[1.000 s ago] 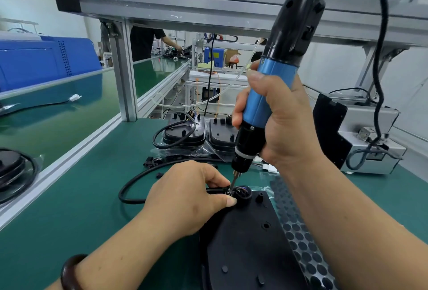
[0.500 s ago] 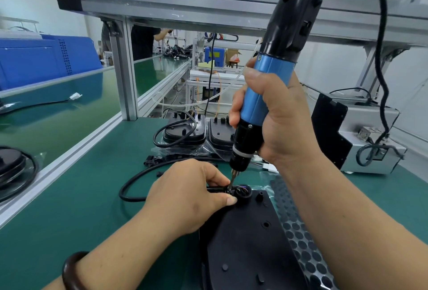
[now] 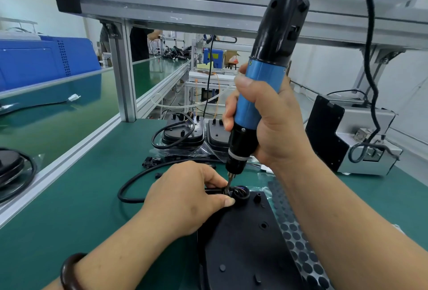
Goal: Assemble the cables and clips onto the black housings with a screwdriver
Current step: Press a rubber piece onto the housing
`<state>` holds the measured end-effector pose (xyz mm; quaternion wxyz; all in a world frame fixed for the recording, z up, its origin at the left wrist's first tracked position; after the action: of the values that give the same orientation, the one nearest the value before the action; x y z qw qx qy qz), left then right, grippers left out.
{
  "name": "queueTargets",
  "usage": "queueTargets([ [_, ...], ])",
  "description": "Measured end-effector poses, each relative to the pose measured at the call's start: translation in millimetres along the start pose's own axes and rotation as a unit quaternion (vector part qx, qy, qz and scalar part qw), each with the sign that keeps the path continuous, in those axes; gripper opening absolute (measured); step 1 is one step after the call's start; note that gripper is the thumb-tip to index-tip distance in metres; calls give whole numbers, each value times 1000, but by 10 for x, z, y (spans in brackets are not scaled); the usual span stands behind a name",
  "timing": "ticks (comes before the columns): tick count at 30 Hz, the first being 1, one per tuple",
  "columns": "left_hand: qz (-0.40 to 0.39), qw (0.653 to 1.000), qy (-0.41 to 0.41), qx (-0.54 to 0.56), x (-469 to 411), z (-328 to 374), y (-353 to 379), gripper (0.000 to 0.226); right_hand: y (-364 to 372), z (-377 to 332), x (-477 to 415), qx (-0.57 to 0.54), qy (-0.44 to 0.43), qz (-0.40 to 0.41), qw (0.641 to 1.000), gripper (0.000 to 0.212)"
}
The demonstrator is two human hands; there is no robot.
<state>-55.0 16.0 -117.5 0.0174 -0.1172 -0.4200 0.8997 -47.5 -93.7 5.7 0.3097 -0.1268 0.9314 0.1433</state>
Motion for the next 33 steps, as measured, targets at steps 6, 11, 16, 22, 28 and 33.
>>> queueTargets([
  [6,3,1000,3,-5,4,-5,-2,22,-31,4,1,-2,2,6,1000,26],
  [11,-1,1000,-1,1,9,0,7,21,-12,1,6,-1,1,2,1000,38],
  [16,-5,1000,-7,-1,9,-11,8,22,2,9,-1,3,0,-4,1000,40],
  [22,-18,1000,6,16,-8,-18,39,21,1,25,-11,1,7,-9,1000,43],
  [28,-87,995,47,33,-43,4,34,36,-7,39,-18,4,12,-5,1000,34],
  [33,-108,990,73,-49,-99,48,33,39,31,42,-17,7,11,-11,1000,30],
])
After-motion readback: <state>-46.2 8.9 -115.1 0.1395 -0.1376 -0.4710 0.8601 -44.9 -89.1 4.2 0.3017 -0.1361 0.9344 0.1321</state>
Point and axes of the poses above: each hand's wrist, its own x-axis away from the middle knuckle, its own y-axis out of the palm, z = x × y, the point moved 10 cm from there along -x, towards the middle knuckle
